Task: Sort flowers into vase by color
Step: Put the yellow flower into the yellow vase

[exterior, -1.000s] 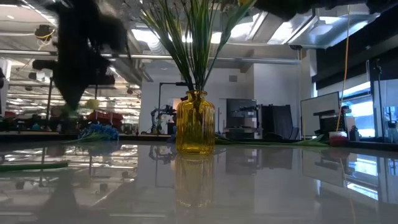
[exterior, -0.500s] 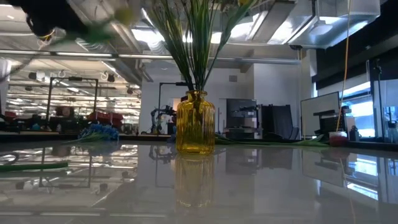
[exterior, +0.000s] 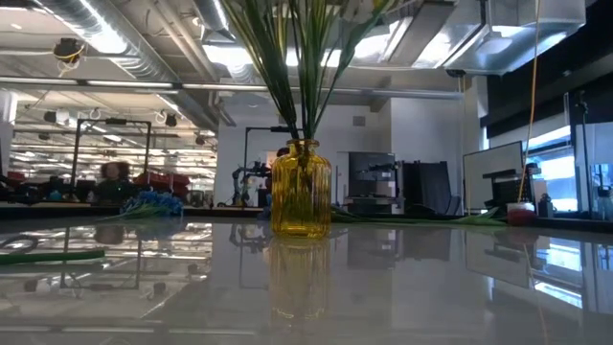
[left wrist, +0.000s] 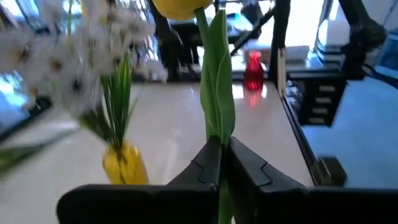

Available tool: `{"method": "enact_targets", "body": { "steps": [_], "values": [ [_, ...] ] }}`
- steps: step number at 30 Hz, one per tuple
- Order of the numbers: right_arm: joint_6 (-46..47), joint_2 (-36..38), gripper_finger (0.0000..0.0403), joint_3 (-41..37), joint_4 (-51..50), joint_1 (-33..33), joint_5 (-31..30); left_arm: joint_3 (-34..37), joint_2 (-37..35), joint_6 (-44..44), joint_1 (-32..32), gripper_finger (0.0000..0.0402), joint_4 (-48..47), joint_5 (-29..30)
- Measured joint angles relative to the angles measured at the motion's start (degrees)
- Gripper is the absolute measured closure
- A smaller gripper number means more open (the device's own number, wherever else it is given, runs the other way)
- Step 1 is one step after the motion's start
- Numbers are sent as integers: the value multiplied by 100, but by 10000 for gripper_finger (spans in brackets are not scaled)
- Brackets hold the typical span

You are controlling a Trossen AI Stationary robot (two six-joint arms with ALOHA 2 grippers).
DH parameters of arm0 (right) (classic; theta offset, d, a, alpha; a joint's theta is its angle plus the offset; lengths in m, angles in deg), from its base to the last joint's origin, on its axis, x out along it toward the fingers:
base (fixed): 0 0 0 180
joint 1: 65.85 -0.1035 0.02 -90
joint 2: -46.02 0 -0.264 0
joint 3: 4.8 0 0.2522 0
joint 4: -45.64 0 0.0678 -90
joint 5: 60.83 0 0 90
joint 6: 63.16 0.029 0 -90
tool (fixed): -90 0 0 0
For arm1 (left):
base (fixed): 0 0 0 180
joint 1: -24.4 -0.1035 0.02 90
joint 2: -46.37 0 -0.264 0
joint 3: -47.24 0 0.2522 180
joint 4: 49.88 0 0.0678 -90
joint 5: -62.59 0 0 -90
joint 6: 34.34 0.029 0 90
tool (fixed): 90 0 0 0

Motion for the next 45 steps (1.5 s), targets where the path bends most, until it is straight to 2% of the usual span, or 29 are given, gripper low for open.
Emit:
{"method": "enact_targets", "body": {
  "steps": [3,5,11,14,16,19,24,26,37,40,45],
  "values": [
    [0,0,155,0,2,3,-16,2,451,930,-256,393,1308,-20],
    [-43,0,155,0,46,4,-58,2,764,1572,-510,393,2198,-261],
    [-146,0,155,0,51,4,-59,2,1732,3145,-1555,392,4879,-1539],
    [-144,0,155,0,49,4,-51,-19,1901,3623,-2025,393,5693,-2025],
    [-144,0,155,0,49,3,-47,-166,1899,3915,-2228,393,5721,-2181],
    [-142,0,155,0,37,0,17,-526,1899,4485,-2381,392,5272,-2106],
    [-138,0,155,0,-33,0,75,-1284,1894,4758,-2528,392,3835,-1347],
    [-134,0,155,0,-79,2,92,-1433,1894,4758,-2621,392,3529,-1073],
    [-79,0,155,0,-124,4,95,-1687,1859,5159,-2889,392,3496,-735],
    [-75,0,155,0,-126,4,95,-1690,1859,4980,-2964,392,3380,-645],
    [10,0,155,0,-126,4,95,-1698,1857,3914,-3139,392,2842,-764]
  ]
}}
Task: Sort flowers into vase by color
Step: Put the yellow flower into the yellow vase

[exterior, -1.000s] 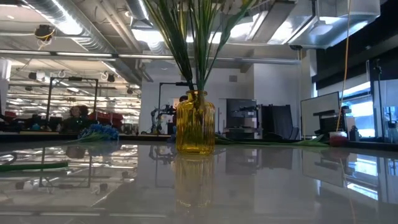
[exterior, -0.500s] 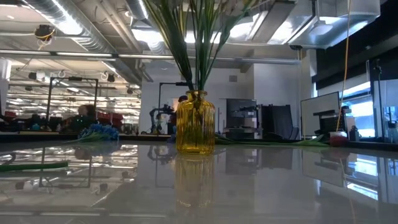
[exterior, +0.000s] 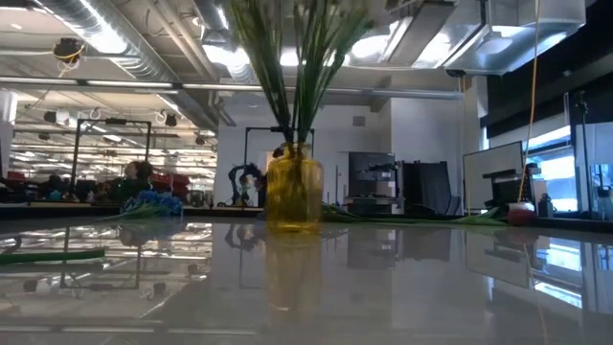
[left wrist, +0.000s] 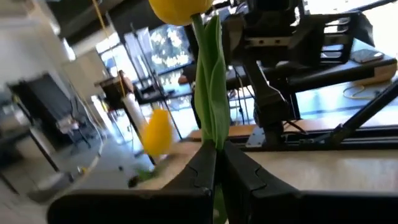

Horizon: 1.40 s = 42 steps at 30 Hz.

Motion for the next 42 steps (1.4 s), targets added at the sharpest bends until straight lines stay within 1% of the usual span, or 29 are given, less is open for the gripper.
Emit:
{"method": "enact_targets", "body": {
  "steps": [3,10,14,17,19,21,26,30,34,36,38,40,42],
  "values": [
    [11,0,155,0,-4,0,0,0,0,-376,-68,392,-48,11],
    [14,0,155,0,-48,0,-1,0,0,-506,-63,392,81,87],
    [29,0,155,0,-48,0,-2,2,0,-535,-121,392,80,597],
    [49,0,155,0,-47,0,-2,2,0,-754,-239,392,74,854],
    [56,0,155,0,-48,0,-2,2,0,-1088,-342,392,-15,973],
    [86,0,155,0,-50,0,-2,2,0,-1623,-446,392,-264,1086],
    [264,0,155,0,-283,0,-2,2,0,-2815,-617,392,-1213,1116],
    [353,-1,155,0,-428,0,-2,7,0,-3407,-647,392,-1765,1100],
    [357,0,155,0,-439,0,-2,7,0,-3564,-610,392,-1869,1067],
    [438,-2,155,0,-442,0,-2,7,0,-3558,-574,384,-1878,1064],
    [529,0,155,0,-467,0,-2,7,-21,-3463,-509,368,-1888,1049],
    [615,0,155,0,-565,0,-2,11,-116,-3363,-422,345,-1946,852],
    [657,-2,155,0,-655,0,-2,11,-325,-3419,-351,319,-2096,531]
  ]
}}
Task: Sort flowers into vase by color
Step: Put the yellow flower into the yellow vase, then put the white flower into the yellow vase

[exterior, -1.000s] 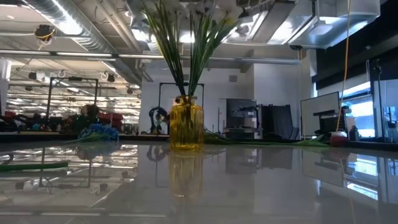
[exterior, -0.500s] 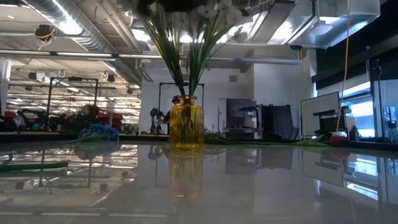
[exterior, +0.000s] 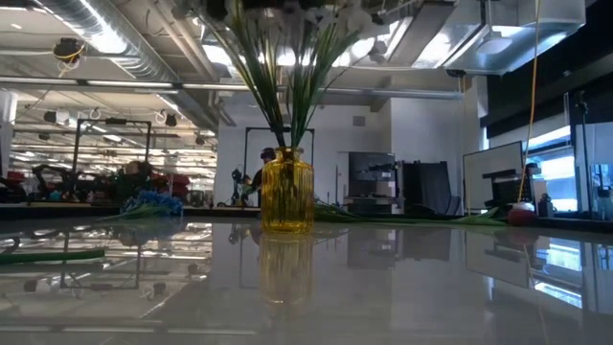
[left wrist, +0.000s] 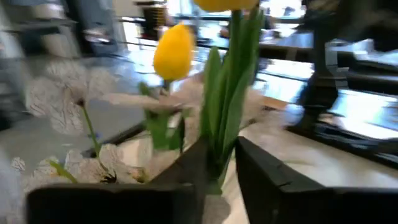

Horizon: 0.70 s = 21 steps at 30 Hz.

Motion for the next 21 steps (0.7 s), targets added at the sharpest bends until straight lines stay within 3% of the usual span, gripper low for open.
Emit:
{"method": "enact_targets", "body": {
  "steps": [6,10,21],
  "values": [
    [4,0,155,0,-24,0,0,0,-754,-1038,-132,254,-1360,-1237],
    [2,0,155,0,84,0,-2,0,-1025,-1328,-246,238,-1999,-1399],
    [22,-50,155,2,75,0,-135,-193,-1633,-163,146,238,-1845,-1593]
  ]
}}
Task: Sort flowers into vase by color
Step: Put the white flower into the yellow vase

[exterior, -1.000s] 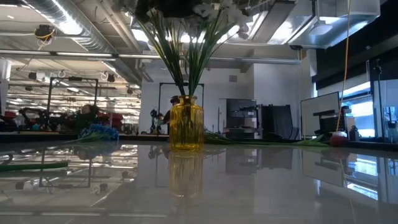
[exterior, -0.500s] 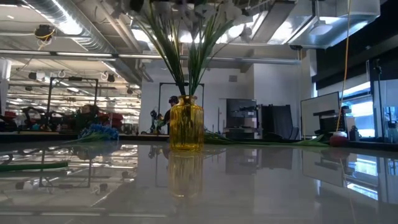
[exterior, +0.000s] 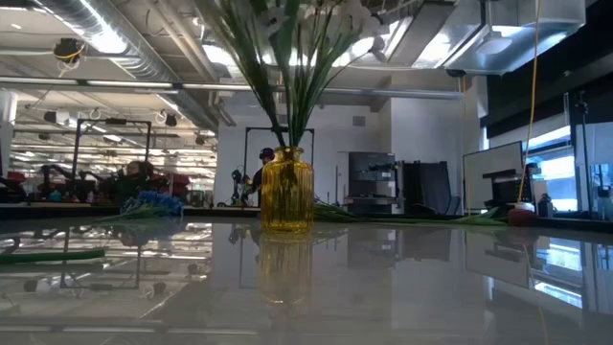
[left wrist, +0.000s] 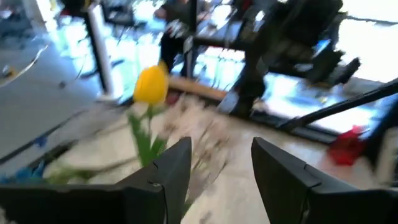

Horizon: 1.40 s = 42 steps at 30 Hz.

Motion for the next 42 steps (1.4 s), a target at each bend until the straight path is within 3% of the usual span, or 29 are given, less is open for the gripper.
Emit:
{"method": "enact_targets", "body": {
  "steps": [6,10,16,20,27,33,37,42],
  "values": [
    [295,-272,155,0,0,93,-786,-350,-499,760,633,238,78,3],
    [839,-583,155,0,-72,547,-1038,-438,-637,1144,1055,239,260,-47],
    [1555,-1112,155,0,-411,1624,-596,-439,-524,1230,1161,239,319,38],
    [1586,-1247,155,0,-397,1953,-153,-437,-468,1224,1021,239,307,52],
    [1568,-1248,155,0,-385,1948,92,-434,-468,1095,925,239,315,38],
    [1436,-1248,155,0,-337,1947,163,-432,-468,1099,951,239,600,-358],
    [1416,-1246,155,0,-12,1939,801,-432,-468,1251,949,239,919,-625],
    [1115,-1246,155,0,477,1423,970,-432,-468,1265,951,239,1082,-964]
  ]
}}
